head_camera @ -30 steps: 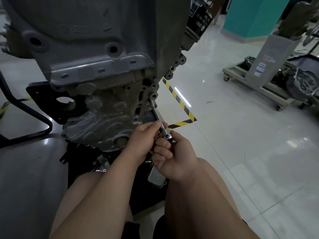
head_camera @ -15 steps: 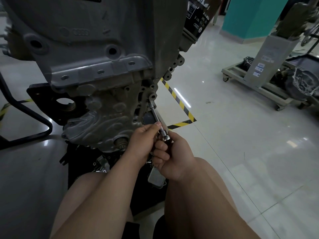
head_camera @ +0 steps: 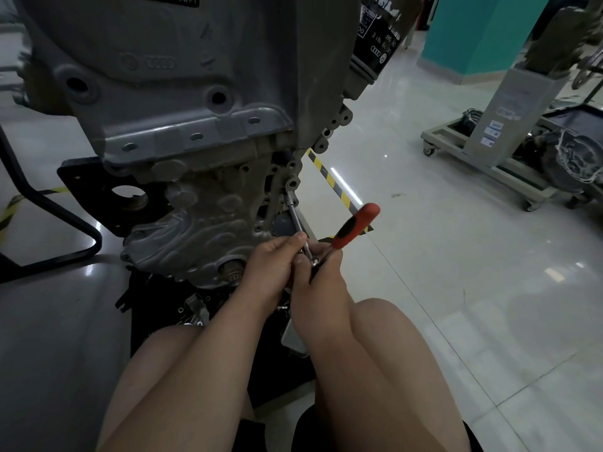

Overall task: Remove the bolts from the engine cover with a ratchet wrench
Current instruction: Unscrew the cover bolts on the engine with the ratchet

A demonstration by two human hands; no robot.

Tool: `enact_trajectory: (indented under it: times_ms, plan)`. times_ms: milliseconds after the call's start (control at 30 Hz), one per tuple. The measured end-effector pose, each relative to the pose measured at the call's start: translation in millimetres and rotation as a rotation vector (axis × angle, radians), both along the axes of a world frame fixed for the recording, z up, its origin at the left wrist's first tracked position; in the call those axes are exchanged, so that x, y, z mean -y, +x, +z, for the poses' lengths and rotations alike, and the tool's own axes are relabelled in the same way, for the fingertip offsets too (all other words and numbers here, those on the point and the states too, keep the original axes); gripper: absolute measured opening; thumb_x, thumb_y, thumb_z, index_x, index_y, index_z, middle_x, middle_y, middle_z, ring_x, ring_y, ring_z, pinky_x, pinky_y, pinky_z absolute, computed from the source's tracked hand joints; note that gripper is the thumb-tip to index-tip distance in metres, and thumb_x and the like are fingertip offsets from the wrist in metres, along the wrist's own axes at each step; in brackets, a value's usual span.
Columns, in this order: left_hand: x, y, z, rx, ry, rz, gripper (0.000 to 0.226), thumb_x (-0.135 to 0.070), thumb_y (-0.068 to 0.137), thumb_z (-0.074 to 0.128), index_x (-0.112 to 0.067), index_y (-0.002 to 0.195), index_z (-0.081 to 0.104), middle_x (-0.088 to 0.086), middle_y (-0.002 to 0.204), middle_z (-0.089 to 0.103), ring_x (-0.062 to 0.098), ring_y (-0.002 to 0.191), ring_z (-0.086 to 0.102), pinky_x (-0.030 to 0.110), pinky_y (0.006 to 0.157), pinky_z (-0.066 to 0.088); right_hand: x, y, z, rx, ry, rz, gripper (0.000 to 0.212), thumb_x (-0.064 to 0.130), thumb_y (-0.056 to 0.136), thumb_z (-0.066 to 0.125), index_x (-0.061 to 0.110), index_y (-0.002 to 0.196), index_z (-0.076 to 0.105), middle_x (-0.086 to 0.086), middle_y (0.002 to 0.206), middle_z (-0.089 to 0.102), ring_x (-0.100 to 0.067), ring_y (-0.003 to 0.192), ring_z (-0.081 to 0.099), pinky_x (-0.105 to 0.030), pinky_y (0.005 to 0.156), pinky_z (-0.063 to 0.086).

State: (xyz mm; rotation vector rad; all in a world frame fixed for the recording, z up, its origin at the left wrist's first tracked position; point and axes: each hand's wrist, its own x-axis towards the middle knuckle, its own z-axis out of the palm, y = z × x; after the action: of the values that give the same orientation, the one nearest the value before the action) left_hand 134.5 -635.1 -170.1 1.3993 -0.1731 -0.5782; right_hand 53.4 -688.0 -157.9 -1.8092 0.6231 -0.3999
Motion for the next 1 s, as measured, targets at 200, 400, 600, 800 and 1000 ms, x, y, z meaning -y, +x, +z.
enact_trajectory:
  times_ms: [200,400,600,800,1000]
  plan:
    - [1,-1,3,-0.046,-0.032,0.018,0.039,-0.029,0.095,0.057,0.010,0.098,0.062,0.022,0.067,0.058,0.024,0.051,0.053,0.030,0.054,0.048,6,6,7,0.008,0.418,-0.089,0.031,0.038,0.100,0.044,0.020,0.085,0.065,0.004,0.065,0.064,-0.010,0.058,0.061,-0.023,0.054,0.047]
    - [-3,-6,7,-0.066,-0.005,-0.072,0.029,-0.033,0.097,0.052,-0.013,0.085,0.070,0.006,0.044,0.049,0.020,0.028,0.044,0.019,0.035,0.036,15,6,17,0.093,1.044,0.007,0.041,0.041,0.101,0.037,0.018,0.080,0.064,-0.002,0.050,0.044,-0.014,0.035,0.033,-0.021,0.041,0.032]
    - [-1,-5,2,0.004,0.060,-0.044,0.041,-0.037,0.094,0.058,-0.024,0.055,0.063,-0.002,0.051,0.055,0.010,0.041,0.050,0.017,0.042,0.039,23,2,22,0.056,1.403,0.127,0.041,0.044,0.099,0.036,0.018,0.070,0.049,0.004,0.042,0.038,-0.010,0.028,0.026,-0.016,0.035,0.026]
    - [0,-7,4,0.050,0.056,-0.011,0.044,-0.032,0.094,0.058,-0.023,0.051,0.061,-0.005,0.052,0.053,0.006,0.042,0.049,0.016,0.041,0.039,27,2,25,0.019,1.502,0.159,0.042,0.042,0.098,0.039,0.017,0.066,0.050,0.005,0.041,0.039,-0.008,0.027,0.028,-0.016,0.034,0.027]
    - [0,-10,4,-0.015,0.014,-0.016,0.035,-0.033,0.095,0.056,-0.020,0.063,0.064,0.007,0.041,0.046,0.018,0.026,0.040,0.017,0.037,0.036,17,6,16,-0.028,1.076,0.034,0.057,0.047,0.099,0.038,0.019,0.054,0.056,-0.001,0.045,0.043,-0.014,0.031,0.032,-0.018,0.038,0.031]
